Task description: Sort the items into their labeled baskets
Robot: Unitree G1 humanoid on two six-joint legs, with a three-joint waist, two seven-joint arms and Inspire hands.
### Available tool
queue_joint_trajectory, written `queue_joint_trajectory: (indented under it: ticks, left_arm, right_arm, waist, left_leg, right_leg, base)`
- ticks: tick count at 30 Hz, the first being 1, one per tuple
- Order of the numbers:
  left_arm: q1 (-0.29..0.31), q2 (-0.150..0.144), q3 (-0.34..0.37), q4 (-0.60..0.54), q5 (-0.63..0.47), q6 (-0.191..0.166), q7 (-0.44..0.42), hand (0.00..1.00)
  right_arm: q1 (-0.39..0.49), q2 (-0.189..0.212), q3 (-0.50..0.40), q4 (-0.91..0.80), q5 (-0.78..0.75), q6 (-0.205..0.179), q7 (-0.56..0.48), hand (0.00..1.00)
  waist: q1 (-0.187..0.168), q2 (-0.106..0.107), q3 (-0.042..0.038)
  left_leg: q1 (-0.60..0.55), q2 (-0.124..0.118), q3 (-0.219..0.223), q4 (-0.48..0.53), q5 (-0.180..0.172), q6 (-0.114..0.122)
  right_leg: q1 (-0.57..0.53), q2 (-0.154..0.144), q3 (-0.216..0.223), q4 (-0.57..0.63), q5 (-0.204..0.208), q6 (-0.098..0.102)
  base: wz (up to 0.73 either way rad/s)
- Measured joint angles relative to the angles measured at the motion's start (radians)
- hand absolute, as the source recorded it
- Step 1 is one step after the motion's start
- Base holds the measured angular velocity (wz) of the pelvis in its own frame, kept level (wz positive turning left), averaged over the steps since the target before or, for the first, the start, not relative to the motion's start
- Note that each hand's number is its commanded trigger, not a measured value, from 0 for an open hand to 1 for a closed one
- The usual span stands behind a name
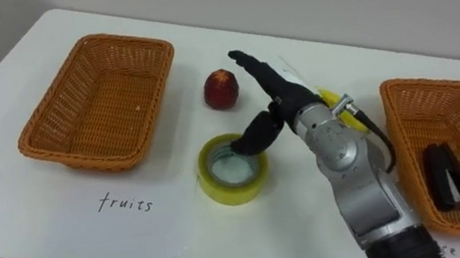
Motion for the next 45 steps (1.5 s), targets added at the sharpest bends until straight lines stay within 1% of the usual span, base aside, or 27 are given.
queue_joint_trajectory:
  ticks: [2, 5, 12, 14, 17, 27, 32, 38, 41, 45]
  left_arm:
    - [-0.002, -0.002, -0.007, 0.000, 0.000, 0.000, 0.001, 0.00]
    - [-0.005, -0.003, -0.014, 0.000, 0.000, 0.000, 0.002, 0.00]
    - [-0.006, -0.001, -0.017, 0.000, 0.000, 0.004, 0.005, 0.00]
    - [-0.007, -0.002, -0.021, -0.008, 0.001, 0.011, 0.016, 0.00]
    - [-0.007, -0.002, -0.022, -0.009, 0.001, 0.012, 0.018, 0.00]
    - [-0.006, -0.002, -0.034, -0.024, 0.001, 0.020, 0.024, 0.00]
    - [-0.007, -0.007, -0.037, -0.036, 0.001, 0.021, 0.033, 0.00]
    - [-0.007, -0.018, -0.035, -0.038, 0.001, 0.023, 0.029, 0.00]
    - [-0.007, -0.018, -0.034, -0.051, 0.001, 0.035, 0.018, 0.00]
    - [-0.006, -0.018, -0.032, -0.054, 0.001, 0.035, 0.016, 0.00]
  right_arm:
    - [0.000, 0.000, 0.018, 0.025, -0.027, 0.000, 0.000, 0.00]
    - [0.000, 0.000, 0.021, 0.025, -0.042, 0.000, -0.004, 0.00]
    - [0.000, 0.000, 0.038, 0.025, -0.075, 0.000, -0.009, 0.00]
    - [0.000, 0.001, 0.041, 0.026, -0.081, 0.000, -0.009, 0.00]
    - [0.000, 0.001, 0.041, 0.026, -0.082, 0.000, -0.009, 0.00]
    - [0.000, 0.003, 0.042, 0.036, -0.081, 0.000, -0.022, 0.00]
    - [-0.004, 0.003, 0.041, 0.061, -0.082, 0.000, -0.028, 0.00]
    - [-0.011, 0.002, 0.041, 0.061, -0.095, 0.000, -0.026, 0.00]
    - [-0.013, 0.002, 0.041, 0.061, -0.117, 0.000, -0.024, 0.00]
    - [-0.014, 0.001, 0.040, 0.063, -0.117, 0.000, -0.011, 0.00]
  waist:
    - [0.001, 0.005, 0.0036]
    - [0.001, 0.008, 0.0057]
    - [0.002, 0.003, 0.0013]
    - [0.002, 0.003, 0.0014]
    - [0.003, 0.004, 0.0004]
    - [0.003, 0.005, 0.0007]
    - [0.014, 0.009, -0.0001]
    - [0.020, 0.026, 0.0016]
    - [0.024, 0.027, 0.0013]
    - [0.027, 0.025, -0.0004]
  left_leg:
    - [-0.001, -0.001, 0.000, 0.000, 0.000, 0.001]
    - [-0.002, 0.000, 0.000, -0.001, 0.001, 0.000]
    - [-0.002, 0.000, -0.005, 0.000, 0.001, 0.000]
    - [-0.002, 0.000, -0.006, 0.001, 0.001, 0.000]
    - [-0.002, 0.000, -0.008, 0.001, 0.002, -0.001]
    - [-0.001, -0.001, -0.010, 0.001, 0.005, -0.003]
    - [-0.001, -0.001, -0.010, 0.002, 0.006, -0.003]
    - [-0.002, -0.001, -0.010, 0.001, 0.005, -0.003]
    - [-0.003, 0.000, -0.010, 0.001, 0.006, -0.003]
    - [-0.003, 0.000, -0.010, 0.000, 0.006, -0.003]
  right_leg:
    - [-0.001, -0.001, 0.000, 0.000, 0.000, 0.000]
    - [-0.002, 0.000, -0.001, 0.000, 0.000, 0.000]
    - [-0.001, 0.000, -0.005, 0.000, 0.000, 0.000]
    - [0.000, 0.000, -0.006, 0.000, 0.000, 0.000]
    - [0.001, 0.000, -0.007, 0.000, 0.000, 0.000]
    - [0.003, 0.000, -0.008, 0.000, 0.000, 0.000]
    - [0.003, 0.000, -0.008, 0.000, 0.000, 0.000]
    - [0.003, 0.000, -0.008, 0.000, 0.000, 0.000]
    - [0.001, 0.000, -0.008, 0.001, 0.000, 0.000]
    - [0.001, 0.000, -0.009, 0.001, 0.000, 0.000]
  base:
    - [0.00]
    - [0.00]
    - [0.00]
    - [0.00]
    - [0.00]
    - [0.00]
    - [0.00]
    - [0.00]
    - [0.00]
    - [0.00]
